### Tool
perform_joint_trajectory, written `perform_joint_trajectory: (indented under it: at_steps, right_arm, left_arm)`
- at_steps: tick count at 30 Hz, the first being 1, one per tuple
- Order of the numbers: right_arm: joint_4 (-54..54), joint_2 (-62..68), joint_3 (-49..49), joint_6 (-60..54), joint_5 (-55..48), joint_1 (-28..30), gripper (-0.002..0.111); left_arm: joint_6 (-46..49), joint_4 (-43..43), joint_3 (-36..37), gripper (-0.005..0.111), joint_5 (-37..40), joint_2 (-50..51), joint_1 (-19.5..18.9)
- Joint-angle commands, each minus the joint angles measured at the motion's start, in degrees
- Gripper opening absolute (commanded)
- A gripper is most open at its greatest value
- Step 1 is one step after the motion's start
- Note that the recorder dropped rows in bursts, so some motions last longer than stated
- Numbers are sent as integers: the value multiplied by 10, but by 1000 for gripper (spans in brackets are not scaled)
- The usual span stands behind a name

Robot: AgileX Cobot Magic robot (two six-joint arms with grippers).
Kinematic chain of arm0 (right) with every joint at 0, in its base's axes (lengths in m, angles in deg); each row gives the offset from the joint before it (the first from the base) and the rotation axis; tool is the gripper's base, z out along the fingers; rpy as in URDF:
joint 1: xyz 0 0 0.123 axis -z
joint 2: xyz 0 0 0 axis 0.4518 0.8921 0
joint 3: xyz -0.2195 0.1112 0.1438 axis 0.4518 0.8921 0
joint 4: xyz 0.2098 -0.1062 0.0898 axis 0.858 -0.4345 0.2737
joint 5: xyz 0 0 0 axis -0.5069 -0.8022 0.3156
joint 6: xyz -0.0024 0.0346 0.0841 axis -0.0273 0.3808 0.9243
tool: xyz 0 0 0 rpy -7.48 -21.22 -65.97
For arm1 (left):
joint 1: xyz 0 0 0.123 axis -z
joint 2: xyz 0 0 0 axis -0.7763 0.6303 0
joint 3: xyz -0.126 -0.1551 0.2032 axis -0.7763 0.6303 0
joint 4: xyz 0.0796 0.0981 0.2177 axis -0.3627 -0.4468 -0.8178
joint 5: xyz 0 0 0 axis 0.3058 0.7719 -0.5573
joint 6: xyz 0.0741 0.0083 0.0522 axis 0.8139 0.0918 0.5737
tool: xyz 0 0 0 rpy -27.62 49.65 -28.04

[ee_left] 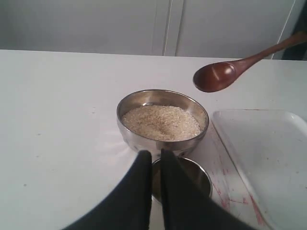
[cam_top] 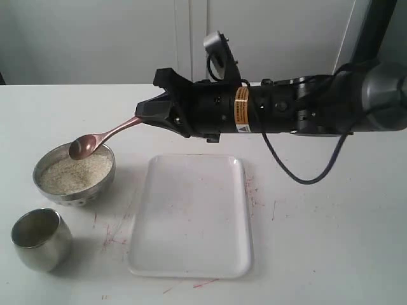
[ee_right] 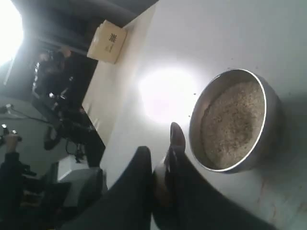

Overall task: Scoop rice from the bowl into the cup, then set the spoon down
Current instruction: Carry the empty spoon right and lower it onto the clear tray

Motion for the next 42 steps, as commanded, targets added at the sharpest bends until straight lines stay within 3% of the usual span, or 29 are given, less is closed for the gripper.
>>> perform_joint_trajectory:
  at_steps: [1, 7, 12, 22, 42]
  right_arm:
    - [-91, -28, 5, 13, 32, 29, 0]
    - [-235, -31, -11, 84, 133, 108, 0]
    - [-255, -31, -15, 84, 209, 147, 0]
    - [-290, 27, -16, 88, 242, 148, 0]
    - [-291, 108, -16, 88, 206, 148, 0]
  left_arm:
    - [-1, 5, -2, 14, 2, -2, 0]
    - [-1, 5, -2, 14, 2, -2, 0]
    - [-1, 5, -2, 14, 2, -2, 0]
    - [-1, 5, -2, 14, 2, -2, 0]
    - [-1, 5, -2, 14, 2, -2, 0]
